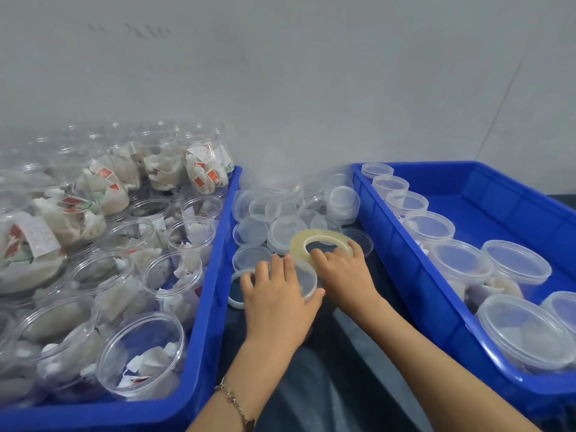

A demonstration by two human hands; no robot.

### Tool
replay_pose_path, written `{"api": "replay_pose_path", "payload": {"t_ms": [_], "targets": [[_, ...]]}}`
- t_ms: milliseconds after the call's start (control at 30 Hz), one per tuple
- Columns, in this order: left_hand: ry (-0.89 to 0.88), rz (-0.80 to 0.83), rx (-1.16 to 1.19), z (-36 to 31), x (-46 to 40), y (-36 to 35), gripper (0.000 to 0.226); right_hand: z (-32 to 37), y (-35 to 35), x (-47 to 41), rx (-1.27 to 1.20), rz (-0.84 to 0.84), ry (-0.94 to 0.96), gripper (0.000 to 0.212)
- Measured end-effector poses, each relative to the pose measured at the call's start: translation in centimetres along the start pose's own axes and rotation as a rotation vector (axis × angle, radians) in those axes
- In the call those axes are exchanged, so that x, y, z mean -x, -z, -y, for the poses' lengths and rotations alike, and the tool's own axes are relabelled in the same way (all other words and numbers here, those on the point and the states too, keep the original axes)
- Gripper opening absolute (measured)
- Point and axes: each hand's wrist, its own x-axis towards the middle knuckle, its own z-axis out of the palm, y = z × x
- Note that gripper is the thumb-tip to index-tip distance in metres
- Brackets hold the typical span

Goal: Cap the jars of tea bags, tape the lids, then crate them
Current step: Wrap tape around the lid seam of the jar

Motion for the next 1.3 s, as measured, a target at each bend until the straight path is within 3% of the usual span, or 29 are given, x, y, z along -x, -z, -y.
{"api": "replay_pose_path", "payload": {"t_ms": [100, 233, 400, 500, 567, 633, 733, 1000, 1200, 1300], "targets": [[-0.069, -0.031, -0.032, 0.2, -0.1, 0.2, 0.071, 0.2, -0.5, 0.1, -0.022, 0.065, -0.021, 0.036], [-0.087, -0.004, 0.04, 0.8, -0.1, 0.0, 0.069, 1.7, 0.3, 0.2, -0.086, 0.006, -0.108, 0.049], [-0.01, 0.118, 0.081, 1.3, 0.0, 0.5, 0.073, 1.4, -0.4, 1.4, -0.771, 0.163, -0.154, 0.063], [-0.01, 0.223, 0.139, 2.0, -0.2, 0.8, 0.075, 0.2, 0.2, 2.9, -0.967, 0.159, -0.074, 0.06], [-0.033, 0.288, 0.209, 2.7, -0.4, 1.2, 0.077, -0.8, 0.7, 3.7, -0.859, 0.128, -0.024, 0.048], [-0.055, 0.312, 0.262, 3.1, -0.5, 1.3, 0.076, -1.8, 1.0, 4.1, -0.599, -0.007, 0.027, 0.035], [-0.05, 0.306, 0.312, 2.9, -0.3, 1.1, 0.074, -2.3, 0.7, 3.9, -0.368, -0.009, 0.064, 0.039], [0.014, 0.289, 0.248, 2.8, 0.2, 0.5, 0.073, -0.9, -0.3, 0.5, -0.296, -0.065, 0.065, 0.017], [-0.141, 0.177, 0.037, 2.4, 0.5, 1.0, 0.071, 1.4, -1.7, -1.2, -0.345, -0.036, 0.054, 0.026], [-0.192, 0.08, 0.049, 1.8, 1.1, 1.5, 0.07, 1.8, -2.4, -1.5, -0.225, 0.054, 0.056, 0.012]]}}
